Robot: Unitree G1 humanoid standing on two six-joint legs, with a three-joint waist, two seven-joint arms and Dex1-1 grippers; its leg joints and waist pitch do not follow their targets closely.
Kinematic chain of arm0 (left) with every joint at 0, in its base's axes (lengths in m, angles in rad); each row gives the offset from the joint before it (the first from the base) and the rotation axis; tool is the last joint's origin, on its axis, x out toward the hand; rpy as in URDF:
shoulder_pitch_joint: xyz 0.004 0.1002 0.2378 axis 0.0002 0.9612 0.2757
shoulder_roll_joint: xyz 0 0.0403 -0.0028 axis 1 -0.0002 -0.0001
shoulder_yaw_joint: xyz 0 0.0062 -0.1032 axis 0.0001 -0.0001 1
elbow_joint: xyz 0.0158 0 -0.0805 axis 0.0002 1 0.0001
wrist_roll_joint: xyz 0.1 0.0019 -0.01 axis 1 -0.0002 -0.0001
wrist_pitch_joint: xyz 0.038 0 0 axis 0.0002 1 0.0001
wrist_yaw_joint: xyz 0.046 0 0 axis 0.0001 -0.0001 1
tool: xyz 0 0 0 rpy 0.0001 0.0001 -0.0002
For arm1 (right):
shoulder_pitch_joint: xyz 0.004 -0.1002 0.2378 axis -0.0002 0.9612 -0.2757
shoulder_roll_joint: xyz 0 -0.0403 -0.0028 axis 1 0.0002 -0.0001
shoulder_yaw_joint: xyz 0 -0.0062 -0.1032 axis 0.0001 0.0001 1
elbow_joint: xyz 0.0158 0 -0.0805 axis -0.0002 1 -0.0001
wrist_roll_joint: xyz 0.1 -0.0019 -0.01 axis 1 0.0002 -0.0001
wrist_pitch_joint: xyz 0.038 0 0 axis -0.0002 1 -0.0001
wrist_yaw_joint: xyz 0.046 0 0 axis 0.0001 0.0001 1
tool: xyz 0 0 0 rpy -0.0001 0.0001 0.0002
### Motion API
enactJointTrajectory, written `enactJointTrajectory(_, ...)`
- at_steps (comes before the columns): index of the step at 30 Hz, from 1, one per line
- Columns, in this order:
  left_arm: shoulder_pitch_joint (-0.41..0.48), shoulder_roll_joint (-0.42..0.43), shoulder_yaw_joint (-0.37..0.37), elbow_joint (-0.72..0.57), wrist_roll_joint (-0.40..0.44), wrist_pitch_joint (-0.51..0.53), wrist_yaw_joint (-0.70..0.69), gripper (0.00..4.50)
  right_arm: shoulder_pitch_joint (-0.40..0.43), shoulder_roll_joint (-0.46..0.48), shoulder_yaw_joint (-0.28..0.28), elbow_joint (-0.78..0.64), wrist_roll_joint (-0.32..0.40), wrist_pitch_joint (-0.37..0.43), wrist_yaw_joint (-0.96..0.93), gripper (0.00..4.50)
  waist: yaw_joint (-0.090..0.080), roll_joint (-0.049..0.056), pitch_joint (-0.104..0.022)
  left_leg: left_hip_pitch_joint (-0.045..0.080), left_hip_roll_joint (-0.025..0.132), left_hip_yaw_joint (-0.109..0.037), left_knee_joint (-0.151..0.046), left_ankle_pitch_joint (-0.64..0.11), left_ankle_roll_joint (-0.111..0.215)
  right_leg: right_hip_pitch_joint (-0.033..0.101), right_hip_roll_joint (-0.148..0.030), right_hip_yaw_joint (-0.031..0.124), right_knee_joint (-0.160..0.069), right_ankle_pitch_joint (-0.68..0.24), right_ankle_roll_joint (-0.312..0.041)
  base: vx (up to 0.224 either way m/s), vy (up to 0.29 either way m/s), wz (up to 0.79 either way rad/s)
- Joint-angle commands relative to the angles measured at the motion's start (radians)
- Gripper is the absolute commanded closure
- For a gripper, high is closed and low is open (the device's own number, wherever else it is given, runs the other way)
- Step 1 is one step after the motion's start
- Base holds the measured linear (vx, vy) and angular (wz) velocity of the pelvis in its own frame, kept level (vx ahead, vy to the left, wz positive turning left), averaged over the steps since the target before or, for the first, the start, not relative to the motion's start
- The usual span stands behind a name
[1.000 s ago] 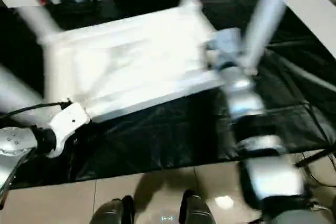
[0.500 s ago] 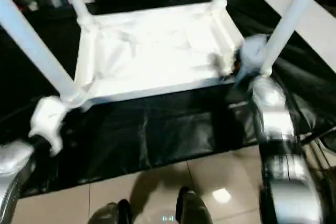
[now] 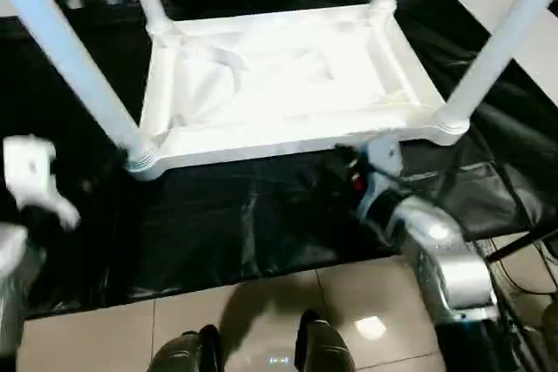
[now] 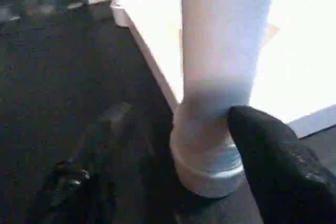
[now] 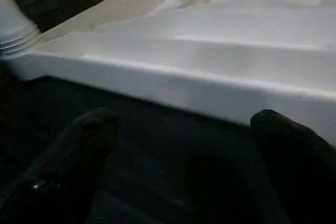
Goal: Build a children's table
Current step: Rotate leg to tighten, then rotate table base
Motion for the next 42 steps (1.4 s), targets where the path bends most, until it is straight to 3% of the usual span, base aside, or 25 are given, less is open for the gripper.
enactJointTrajectory(1,-0.007,0.008,0.008,0.019,-0.017,-0.009,-0.019,0.95,0.011,0.001,0.009,-0.021,-0.01,0.023,-0.011,0.0,0.001,-0.002,-0.063,0.02,0.01,-0.011,-0.072,-0.319,0.082,0.053,-0.038,0.034,-0.085,-0.517,-0.065,0.0,0.0,0.0)
enactJointTrajectory(5,-0.133,0.081,0.019,0.187,-0.089,-0.014,-0.166,0.75,-0.003,0.018,0.012,-0.01,-0.018,0.062,-0.047,0.0,0.003,0.001,-0.072,0.018,0.009,-0.008,-0.069,-0.246,0.093,0.058,-0.04,0.037,-0.07,-0.413,-0.105,0.0,0.0,0.0)
enactJointTrajectory(7,-0.146,0.089,0.019,0.208,-0.099,-0.018,-0.188,0.51,-0.004,0.022,0.011,-0.012,-0.022,0.07,-0.049,0.0,0.002,0.002,-0.076,0.016,0.012,-0.008,-0.067,-0.206,0.1,0.064,-0.043,0.039,-0.061,-0.339,-0.137,0.0,0.0,0.0)
enactJointTrajectory(9,-0.183,0.126,0.0,0.278,-0.136,-0.008,-0.296,0.36,-0.015,0.03,0.01,0.0,-0.029,0.081,-0.054,0.0,0.002,0.0,-0.081,0.017,0.013,-0.003,-0.062,-0.154,0.118,0.068,-0.044,0.042,-0.048,-0.251,-0.184,0.0,0.0,0.0)
enactJointTrajectory(10,-0.185,0.128,-0.002,0.282,-0.136,-0.009,-0.3,0.33,-0.016,0.03,0.01,0.001,-0.029,0.08,-0.055,0.0,0.002,0.001,-0.08,0.017,0.01,-0.001,-0.062,-0.146,0.126,0.067,-0.043,0.042,-0.051,-0.248,-0.187,0.0,0.0,0.0)
enactJointTrajectory(11,-0.241,0.153,-0.025,0.38,-0.114,-0.043,-0.345,0.2,-0.038,0.035,0.011,0.043,-0.055,0.058,-0.073,0.0,0.001,-0.001,-0.084,0.015,0.011,-0.002,-0.061,-0.129,0.136,0.072,-0.044,0.042,-0.046,-0.226,-0.196,0.0,0.0,0.0)
enactJointTrajectory(13,-0.287,0.158,-0.032,0.451,-0.11,-0.072,-0.361,0.08,-0.058,0.043,0.01,0.078,-0.076,0.043,-0.102,0.0,0.002,0.004,-0.083,0.018,0.008,0.0,-0.059,-0.123,0.138,0.07,-0.044,0.042,-0.046,-0.222,-0.204,0.0,0.0,0.0)
enactJointTrajectory(17,-0.361,0.136,-0.051,0.521,-0.161,-0.052,-0.449,0.08,-0.119,0.078,0.005,0.207,-0.133,0.005,-0.173,0.0,0.003,0.003,-0.081,0.022,0.012,0.001,-0.061,-0.156,0.103,0.072,-0.05,0.044,-0.044,-0.255,-0.219,0.0,0.0,0.0)
enactJointTrajectory(22,-0.319,0.151,-0.084,0.357,-0.323,0.13,-0.616,0.08,-0.183,0.107,0.013,0.329,-0.177,-0.043,-0.198,0.0,0.002,0.002,-0.08,0.02,0.019,0.001,-0.065,-0.159,0.089,0.077,-0.057,0.047,-0.034,-0.251,-0.25,0.0,0.0,0.0)
enactJointTrajectory(23,-0.299,0.165,-0.095,0.311,-0.357,0.176,-0.643,0.08,-0.196,0.111,0.015,0.346,-0.184,-0.054,-0.202,0.0,0.002,0.002,-0.075,0.025,0.018,0.004,-0.065,-0.181,0.093,0.071,-0.052,0.047,-0.042,-0.28,-0.242,0.0,0.0,0.0)
enactJointTrajectory(24,-0.263,0.188,-0.122,0.245,-0.394,0.221,-0.682,0.08,-0.216,0.123,0.009,0.368,-0.186,-0.07,-0.208,0.0,-0.001,-0.009,-0.078,0.022,0.019,0.004,-0.066,-0.185,0.091,0.075,-0.055,0.048,-0.037,-0.286,-0.244,0.0,0.0,0.0)
enactJointTrajectory(25,-0.248,0.195,-0.132,0.22,-0.403,0.232,-0.692,0.08,-0.222,0.126,0.008,0.372,-0.185,-0.074,-0.208,0.0,-0.002,-0.004,-0.076,0.018,0.02,0.002,-0.067,-0.185,0.091,0.078,-0.058,0.048,-0.036,-0.3,-0.24,0.0,0.0,0.0)
enactJointTrajectory(26,-0.213,0.211,-0.157,0.167,-0.421,0.255,-0.714,0.08,-0.234,0.131,0.009,0.38,-0.186,-0.081,-0.207,0.0,-0.003,-0.009,-0.077,0.023,0.02,0.005,-0.066,-0.19,0.092,0.073,-0.056,0.049,-0.04,-0.316,-0.23,0.0,0.0,0.0)
enactJointTrajectory(28,-0.17,0.226,-0.189,0.098,-0.449,0.285,-0.735,0.08,-0.253,0.141,0.014,0.395,-0.19,-0.094,-0.198,0.0,-0.007,-0.014,-0.074,0.021,0.018,0.006,-0.066,-0.19,0.093,0.075,-0.053,0.049,-0.041,-0.337,-0.217,0.0,0.0,0.0)
enactJointTrajectory(29,-0.152,0.23,-0.201,0.067,-0.462,0.298,-0.739,0.08,-0.259,0.144,0.017,0.399,-0.191,-0.097,-0.193,0.0,-0.009,-0.009,-0.073,0.02,0.019,0.004,-0.067,-0.194,0.091,0.075,-0.053,0.049,-0.041,-0.354,-0.211,0.0,0.0,0.0)
enactJointTrajectory(30,-0.129,0.23,-0.221,0.024,-0.474,0.31,-0.741,0.08,-0.269,0.149,0.022,0.408,-0.197,-0.105,-0.184,0.0,-0.014,-0.019,-0.072,0.021,0.018,0.006,-0.067,-0.202,0.088,0.074,-0.051,0.049,-0.044,-0.368,-0.204,0.0,0.0,0.0)
enactJointTrajectory(35,-0.092,0.149,-0.312,-0.121,-0.476,0.331,-0.663,0.08,-0.306,0.162,0.038,0.448,-0.219,-0.134,-0.165,0.0,-0.021,-0.022,-0.074,0.022,0.018,0.009,-0.063,-0.196,0.087,0.074,-0.049,0.052,-0.044,-0.391,-0.192,0.0,0.0,0.0)
enactJointTrajectory(36,-0.101,0.112,-0.33,-0.143,-0.482,0.343,-0.627,0.08,-0.321,0.169,0.041,0.473,-0.228,-0.151,-0.155,0.0,-0.025,-0.026,-0.075,0.02,0.016,0.009,-0.061,-0.194,0.087,0.076,-0.049,0.051,-0.045,-0.394,-0.187,0.0,0.0,0.0)
enactJointTrajectory(42,-0.146,-0.026,-0.41,-0.149,-0.468,0.324,-0.533,0.08,-0.358,0.208,0.067,0.521,-0.25,-0.185,-0.122,0.0,-0.033,-0.031,-0.082,0.014,0.012,0.009,-0.052,-0.168,0.1,0.082,-0.046,0.05,-0.041,-0.369,-0.189,0.0,0.0,0.0)
